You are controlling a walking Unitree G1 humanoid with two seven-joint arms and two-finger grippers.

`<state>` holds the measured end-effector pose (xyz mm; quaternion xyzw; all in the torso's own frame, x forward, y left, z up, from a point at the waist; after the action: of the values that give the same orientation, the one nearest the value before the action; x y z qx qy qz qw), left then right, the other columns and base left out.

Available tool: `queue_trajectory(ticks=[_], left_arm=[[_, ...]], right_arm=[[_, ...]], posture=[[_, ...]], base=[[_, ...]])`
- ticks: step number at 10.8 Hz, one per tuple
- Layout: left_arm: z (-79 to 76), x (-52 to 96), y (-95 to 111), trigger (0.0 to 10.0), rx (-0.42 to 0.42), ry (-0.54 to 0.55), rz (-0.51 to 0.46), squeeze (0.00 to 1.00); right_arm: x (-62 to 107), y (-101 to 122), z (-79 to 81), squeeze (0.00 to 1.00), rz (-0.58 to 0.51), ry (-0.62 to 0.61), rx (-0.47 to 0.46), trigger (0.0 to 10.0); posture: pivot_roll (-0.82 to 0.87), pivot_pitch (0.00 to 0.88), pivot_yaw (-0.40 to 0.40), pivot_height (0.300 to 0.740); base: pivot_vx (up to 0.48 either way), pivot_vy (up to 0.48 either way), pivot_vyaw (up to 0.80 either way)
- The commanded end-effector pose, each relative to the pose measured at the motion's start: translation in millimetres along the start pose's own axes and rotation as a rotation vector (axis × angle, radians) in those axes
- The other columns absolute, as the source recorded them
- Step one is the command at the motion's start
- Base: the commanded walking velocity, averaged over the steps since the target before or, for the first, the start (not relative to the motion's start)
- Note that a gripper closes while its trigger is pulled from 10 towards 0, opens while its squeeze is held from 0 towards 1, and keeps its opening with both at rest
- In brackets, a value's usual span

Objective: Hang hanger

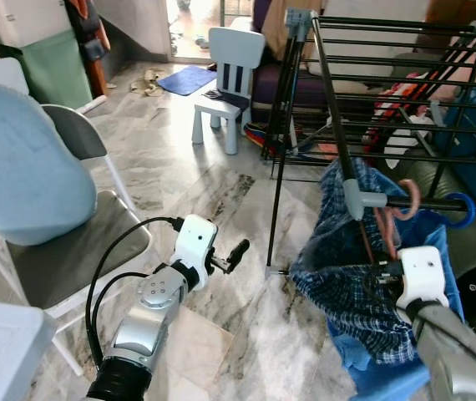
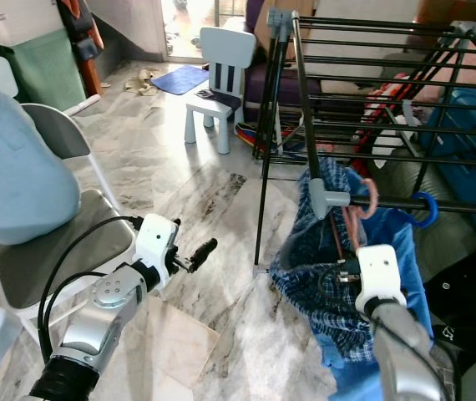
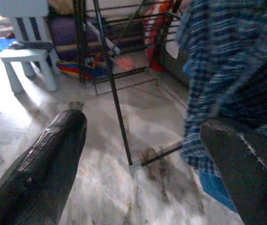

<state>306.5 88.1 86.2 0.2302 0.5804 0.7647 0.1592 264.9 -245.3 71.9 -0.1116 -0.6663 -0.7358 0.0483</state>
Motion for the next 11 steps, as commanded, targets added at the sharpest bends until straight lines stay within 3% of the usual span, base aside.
queue_trajectory(ticks=[1,2,4,6,11], left_arm=[[1.6,0.0,6.0,10.0,-0.018,0.015,-0.023,0.00],[1.9,0.2,6.3,10.0,-0.028,0.020,-0.025,0.00],[2.8,-0.4,6.5,10.0,-0.043,0.015,-0.033,0.00],[2.0,-2.1,7.4,10.0,-0.053,0.008,-0.036,0.00],[3.6,-4.4,10.3,10.0,-0.067,0.013,-0.039,0.00]], right_arm=[[6.8,12.4,-1.6,0.00,-0.069,-0.030,-0.004,0.2],[15.9,6.8,3.2,0.00,-0.055,-0.033,-0.023,10.0],[43.2,-6.4,22.5,0.00,-0.031,-0.034,-0.082,10.0],[59.1,-14.1,37.9,0.00,0.001,-0.035,-0.140,10.0],[63.7,-17.7,44.1,0.00,0.030,-0.058,-0.185,10.0]], posture=[[0.00,0.000,-0.060,0.740],[0.00,0.000,-0.061,0.740],[0.00,0.000,-0.061,0.740],[0.00,0.000,-0.052,0.740],[-0.01,0.000,-0.044,0.740]], base=[[0.000,0.000,0.00],[0.000,0.000,0.00],[0.000,0.000,0.00],[-0.135,0.000,0.00],[-0.347,0.000,0.00]])
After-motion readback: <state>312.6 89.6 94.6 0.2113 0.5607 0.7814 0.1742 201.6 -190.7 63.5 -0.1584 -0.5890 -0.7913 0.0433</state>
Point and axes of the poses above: a point about 5 cm out from each wrist's last joint towards the gripper, its own x axis pointing back from the gripper into the wrist, its own y axis along the axis of the wrist's last joint, z = x × y, the point moved 1 cm from there along -x, pointing out of the wrist towards the gripper, and after that the axes turned 10 degrees about -x, right-handed, at the moved point
